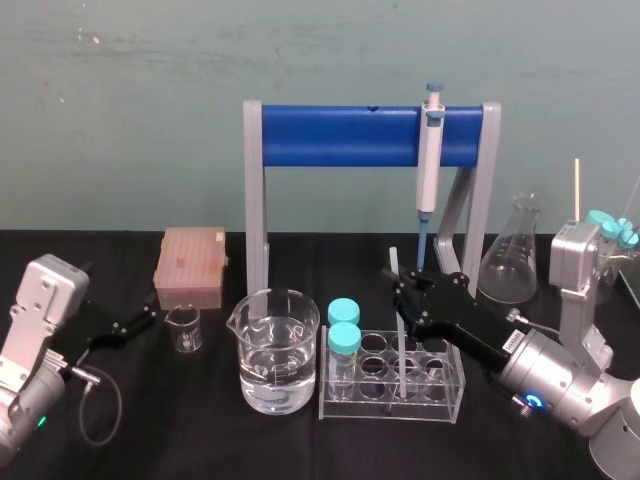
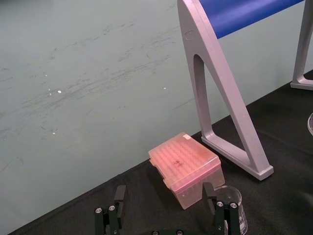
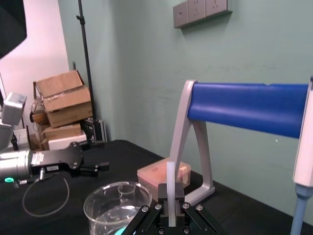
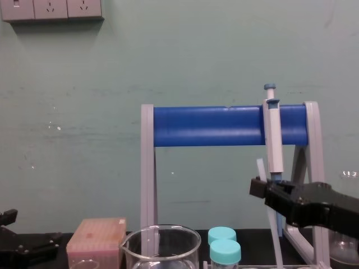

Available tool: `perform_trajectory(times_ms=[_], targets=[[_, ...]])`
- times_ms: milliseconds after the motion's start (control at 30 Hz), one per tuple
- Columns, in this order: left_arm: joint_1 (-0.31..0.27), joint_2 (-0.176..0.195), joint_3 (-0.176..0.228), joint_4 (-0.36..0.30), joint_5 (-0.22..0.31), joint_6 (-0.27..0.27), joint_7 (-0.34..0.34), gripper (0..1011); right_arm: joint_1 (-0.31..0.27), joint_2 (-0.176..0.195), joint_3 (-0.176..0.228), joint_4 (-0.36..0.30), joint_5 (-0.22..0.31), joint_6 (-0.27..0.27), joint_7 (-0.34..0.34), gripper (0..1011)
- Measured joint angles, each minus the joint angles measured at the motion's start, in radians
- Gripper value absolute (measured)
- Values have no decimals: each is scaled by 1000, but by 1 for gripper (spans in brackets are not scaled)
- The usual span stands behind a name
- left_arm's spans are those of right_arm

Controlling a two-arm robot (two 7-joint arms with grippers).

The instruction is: Pick up the stirring rod with one hand, then place it down.

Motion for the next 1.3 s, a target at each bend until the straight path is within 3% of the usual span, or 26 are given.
perform_trajectory(times_ms=[933,1067,1300], targets=[[0,0,0,0,0,0,0,1000,13,-10,-10,35,-25,18,-5,72],[0,0,0,0,0,0,0,1000,12,-10,-10,34,-24,18,-5,147],[0,0,0,0,0,0,0,1000,12,-10,-9,34,-24,18,-5,374]])
